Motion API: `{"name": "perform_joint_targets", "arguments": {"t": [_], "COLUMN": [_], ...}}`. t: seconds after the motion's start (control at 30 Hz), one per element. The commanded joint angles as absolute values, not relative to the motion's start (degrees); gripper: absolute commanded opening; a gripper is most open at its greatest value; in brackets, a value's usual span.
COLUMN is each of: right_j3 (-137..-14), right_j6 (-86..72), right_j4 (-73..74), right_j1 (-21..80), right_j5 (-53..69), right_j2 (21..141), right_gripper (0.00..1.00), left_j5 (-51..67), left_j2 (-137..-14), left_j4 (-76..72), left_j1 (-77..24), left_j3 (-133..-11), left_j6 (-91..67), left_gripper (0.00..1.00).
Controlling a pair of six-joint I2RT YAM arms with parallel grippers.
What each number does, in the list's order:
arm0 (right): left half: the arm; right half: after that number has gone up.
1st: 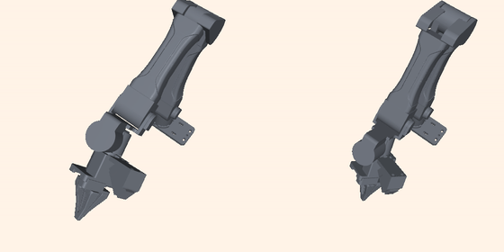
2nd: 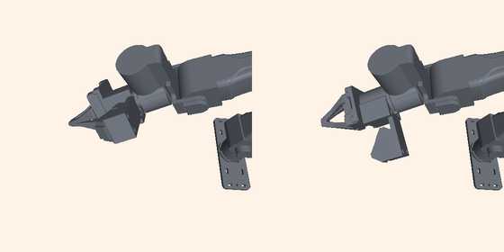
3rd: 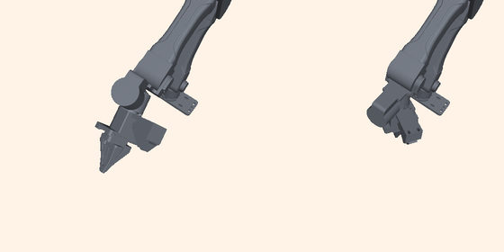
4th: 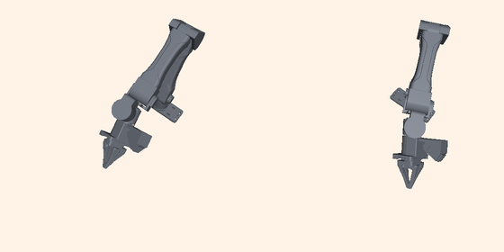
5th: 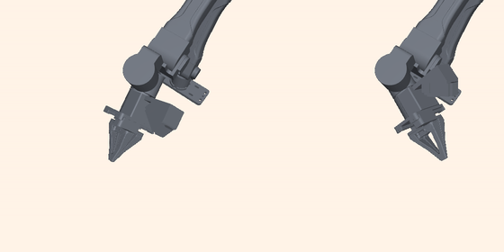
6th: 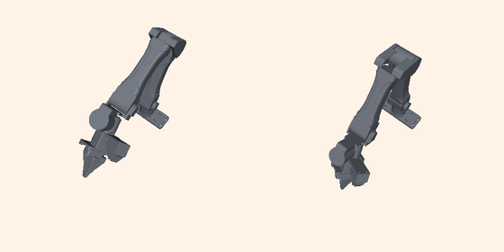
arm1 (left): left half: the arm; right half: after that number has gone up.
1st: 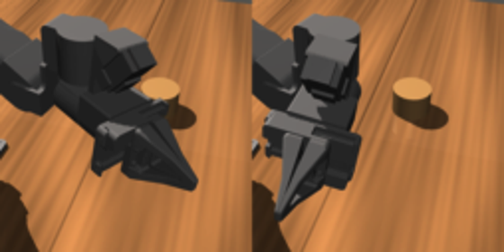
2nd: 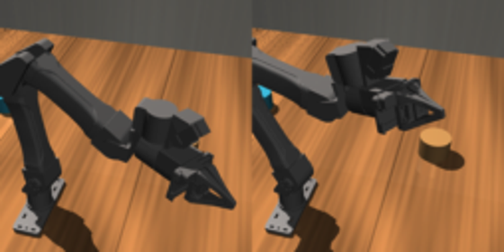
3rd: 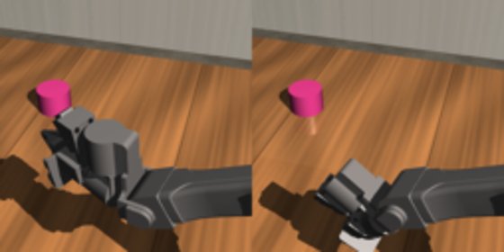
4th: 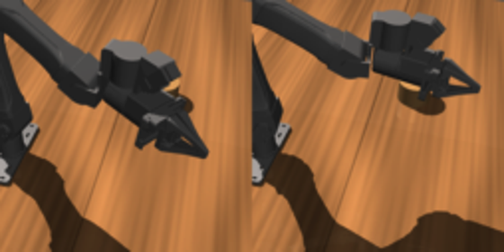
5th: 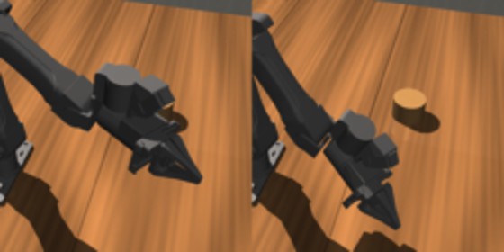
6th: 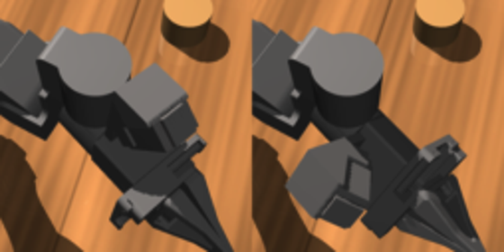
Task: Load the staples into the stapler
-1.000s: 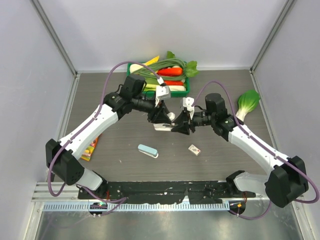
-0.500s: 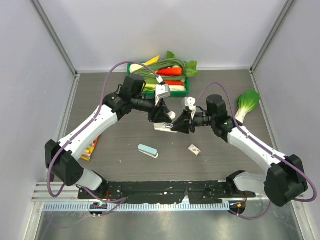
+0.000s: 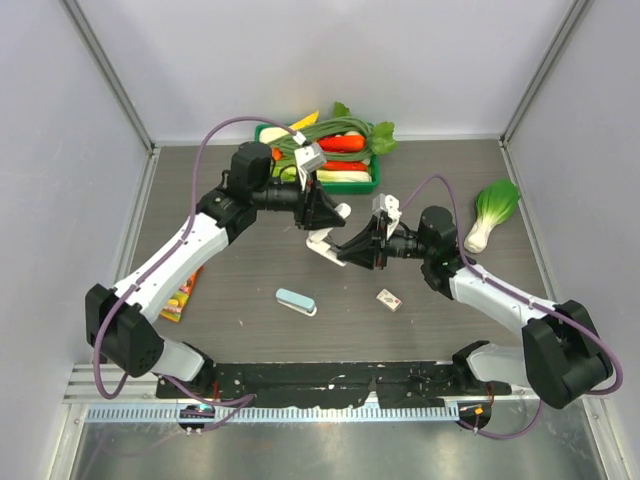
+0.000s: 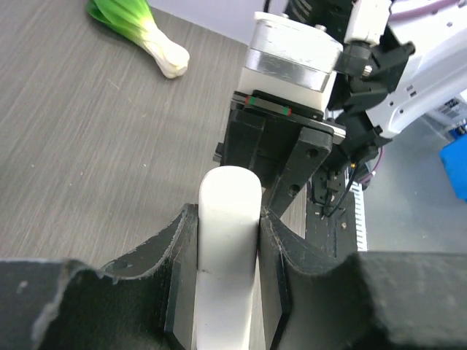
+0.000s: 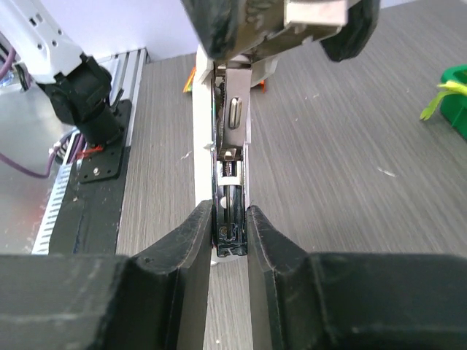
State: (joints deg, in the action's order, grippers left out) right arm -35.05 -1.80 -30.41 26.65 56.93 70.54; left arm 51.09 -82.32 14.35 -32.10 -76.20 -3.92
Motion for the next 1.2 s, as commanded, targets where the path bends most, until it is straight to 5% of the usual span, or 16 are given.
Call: {"name": "perform_joint_targets", "arguments": {"t": [0.0, 1.17], "right_j3": [-33.6, -35.9], "right_j6": [-11.7, -33.0], "right_j4": [-45.9, -59.0], "right_j1": [27.9, 35.3], "right_j5": [53.0, 41.2], "right_j2": [71.7, 78.5], "right_gripper": [0.15, 0.14], "left_j5": [49.5, 49.0], "left_j2": [-80.0, -77.9], "left_j4": [0.7, -27.8], "left_j1": [-29.5, -17.4], "left_j3": [-76.8, -69.3], "left_j6": [-13.3, -36.4], "left_gripper": [0.00, 0.00]}}
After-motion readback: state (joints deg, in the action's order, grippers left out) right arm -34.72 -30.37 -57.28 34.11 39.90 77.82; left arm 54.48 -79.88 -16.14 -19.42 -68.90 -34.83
